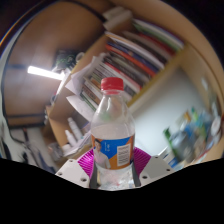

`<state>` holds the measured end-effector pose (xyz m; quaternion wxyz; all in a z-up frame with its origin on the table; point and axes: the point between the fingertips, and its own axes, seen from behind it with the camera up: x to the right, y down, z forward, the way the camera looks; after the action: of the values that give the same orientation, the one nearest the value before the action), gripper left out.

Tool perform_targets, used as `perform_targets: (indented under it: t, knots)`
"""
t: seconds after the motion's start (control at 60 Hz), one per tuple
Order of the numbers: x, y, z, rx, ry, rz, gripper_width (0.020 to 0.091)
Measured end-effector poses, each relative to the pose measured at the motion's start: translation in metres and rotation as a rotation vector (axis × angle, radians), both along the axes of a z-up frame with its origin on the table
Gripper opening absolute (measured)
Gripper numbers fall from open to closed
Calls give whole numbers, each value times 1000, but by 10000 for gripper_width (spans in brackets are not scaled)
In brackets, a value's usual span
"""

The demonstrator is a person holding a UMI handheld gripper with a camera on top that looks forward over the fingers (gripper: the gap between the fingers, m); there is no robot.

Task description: Pour water

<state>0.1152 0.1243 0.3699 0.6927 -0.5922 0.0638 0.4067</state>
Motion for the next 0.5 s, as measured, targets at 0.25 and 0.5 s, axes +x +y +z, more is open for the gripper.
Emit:
perform_targets:
  t: [0.25,0.5]
  knots:
    - [123,61,-69,41,-567,-353,512]
    - [120,109,-226,-120,-739,-268,513]
